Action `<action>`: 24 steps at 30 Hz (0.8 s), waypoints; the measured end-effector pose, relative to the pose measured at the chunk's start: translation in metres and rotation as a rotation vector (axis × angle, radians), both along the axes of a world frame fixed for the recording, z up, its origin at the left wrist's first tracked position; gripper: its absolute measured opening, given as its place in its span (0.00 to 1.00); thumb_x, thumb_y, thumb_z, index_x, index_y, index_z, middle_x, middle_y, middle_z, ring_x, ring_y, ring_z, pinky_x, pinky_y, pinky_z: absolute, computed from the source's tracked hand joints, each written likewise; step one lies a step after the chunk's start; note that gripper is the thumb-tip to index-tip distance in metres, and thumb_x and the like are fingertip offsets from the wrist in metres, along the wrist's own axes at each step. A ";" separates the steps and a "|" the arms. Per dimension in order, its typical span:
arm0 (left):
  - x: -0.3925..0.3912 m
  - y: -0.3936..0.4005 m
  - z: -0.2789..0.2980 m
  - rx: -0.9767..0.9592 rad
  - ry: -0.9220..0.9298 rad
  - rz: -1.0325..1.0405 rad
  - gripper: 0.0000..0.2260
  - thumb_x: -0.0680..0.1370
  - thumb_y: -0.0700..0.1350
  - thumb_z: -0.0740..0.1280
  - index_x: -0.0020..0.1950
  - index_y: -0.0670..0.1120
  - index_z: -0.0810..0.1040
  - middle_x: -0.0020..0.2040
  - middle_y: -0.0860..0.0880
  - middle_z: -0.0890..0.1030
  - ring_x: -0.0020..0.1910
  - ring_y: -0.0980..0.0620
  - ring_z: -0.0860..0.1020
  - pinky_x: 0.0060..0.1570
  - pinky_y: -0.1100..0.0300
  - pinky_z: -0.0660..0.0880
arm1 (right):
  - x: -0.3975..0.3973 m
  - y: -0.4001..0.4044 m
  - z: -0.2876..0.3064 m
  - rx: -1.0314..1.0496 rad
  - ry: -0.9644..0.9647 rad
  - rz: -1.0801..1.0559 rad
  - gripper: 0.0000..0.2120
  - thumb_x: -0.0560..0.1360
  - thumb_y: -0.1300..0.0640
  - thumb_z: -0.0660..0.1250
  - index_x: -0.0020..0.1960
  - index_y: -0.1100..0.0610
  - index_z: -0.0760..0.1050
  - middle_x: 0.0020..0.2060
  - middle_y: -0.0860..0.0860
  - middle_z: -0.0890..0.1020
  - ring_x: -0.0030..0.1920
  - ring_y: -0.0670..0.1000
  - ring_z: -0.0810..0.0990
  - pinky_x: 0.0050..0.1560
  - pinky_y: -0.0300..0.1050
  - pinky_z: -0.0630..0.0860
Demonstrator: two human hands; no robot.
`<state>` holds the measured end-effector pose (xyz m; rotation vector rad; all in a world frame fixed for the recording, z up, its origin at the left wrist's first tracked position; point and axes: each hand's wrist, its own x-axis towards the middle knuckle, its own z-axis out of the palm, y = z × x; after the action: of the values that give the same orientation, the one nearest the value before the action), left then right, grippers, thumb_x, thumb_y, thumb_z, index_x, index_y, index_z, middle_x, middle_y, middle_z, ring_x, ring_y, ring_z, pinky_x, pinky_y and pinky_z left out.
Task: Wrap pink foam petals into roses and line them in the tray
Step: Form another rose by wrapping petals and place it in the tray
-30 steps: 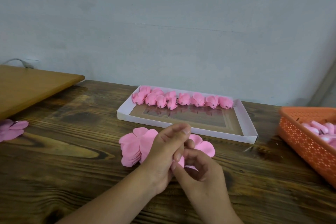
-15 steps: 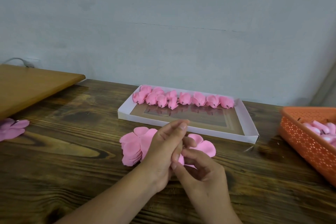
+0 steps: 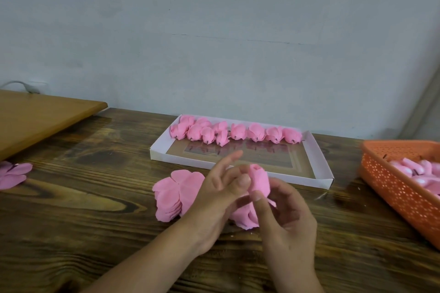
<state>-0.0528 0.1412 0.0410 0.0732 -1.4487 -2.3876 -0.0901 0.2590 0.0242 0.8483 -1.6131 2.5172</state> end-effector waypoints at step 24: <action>-0.004 0.003 -0.007 -0.384 -0.071 0.298 0.17 0.67 0.50 0.76 0.53 0.47 0.82 0.48 0.44 0.86 0.48 0.48 0.84 0.47 0.55 0.82 | -0.010 0.006 -0.008 0.300 0.315 -0.191 0.12 0.72 0.56 0.70 0.52 0.45 0.73 0.51 0.46 0.79 0.51 0.50 0.82 0.39 0.53 0.81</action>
<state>-0.0569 0.1444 0.0339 0.2602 -1.7646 -1.8582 -0.1000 0.2647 0.0160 1.0000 -1.8787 1.9313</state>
